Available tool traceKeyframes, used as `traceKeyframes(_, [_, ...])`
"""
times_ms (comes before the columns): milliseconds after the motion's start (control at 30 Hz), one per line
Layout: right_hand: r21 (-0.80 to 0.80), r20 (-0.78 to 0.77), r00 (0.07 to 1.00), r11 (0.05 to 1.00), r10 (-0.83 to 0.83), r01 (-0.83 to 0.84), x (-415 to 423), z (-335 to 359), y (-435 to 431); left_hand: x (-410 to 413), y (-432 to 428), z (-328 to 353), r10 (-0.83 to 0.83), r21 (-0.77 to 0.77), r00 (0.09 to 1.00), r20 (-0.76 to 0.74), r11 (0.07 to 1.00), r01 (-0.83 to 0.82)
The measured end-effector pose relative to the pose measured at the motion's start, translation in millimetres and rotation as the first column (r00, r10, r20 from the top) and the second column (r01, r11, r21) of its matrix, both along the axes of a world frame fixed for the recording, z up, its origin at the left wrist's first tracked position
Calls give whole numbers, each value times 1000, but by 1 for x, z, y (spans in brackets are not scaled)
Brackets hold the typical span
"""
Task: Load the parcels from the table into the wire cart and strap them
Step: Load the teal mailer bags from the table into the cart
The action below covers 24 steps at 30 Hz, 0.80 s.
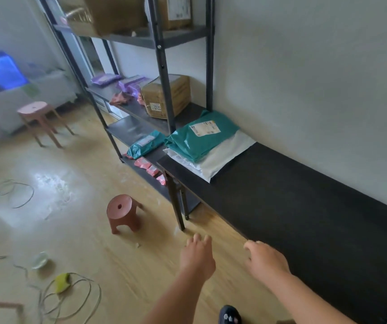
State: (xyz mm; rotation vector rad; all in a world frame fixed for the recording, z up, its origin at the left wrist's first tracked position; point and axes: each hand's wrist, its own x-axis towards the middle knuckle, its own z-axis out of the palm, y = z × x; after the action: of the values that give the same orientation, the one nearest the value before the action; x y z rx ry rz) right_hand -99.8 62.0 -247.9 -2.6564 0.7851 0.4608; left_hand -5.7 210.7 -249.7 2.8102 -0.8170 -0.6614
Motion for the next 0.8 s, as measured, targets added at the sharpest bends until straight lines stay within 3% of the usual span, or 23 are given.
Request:
traceKeyframes(300, [76, -6, 999, 996, 39, -38, 92, 4, -61, 75, -64, 9, 35, 38, 999, 10, 999, -35])
traceKeyframes(800, [95, 10, 993, 989, 117, -117, 174, 8, -87, 146, -70, 10, 133, 29, 991, 28, 991, -134])
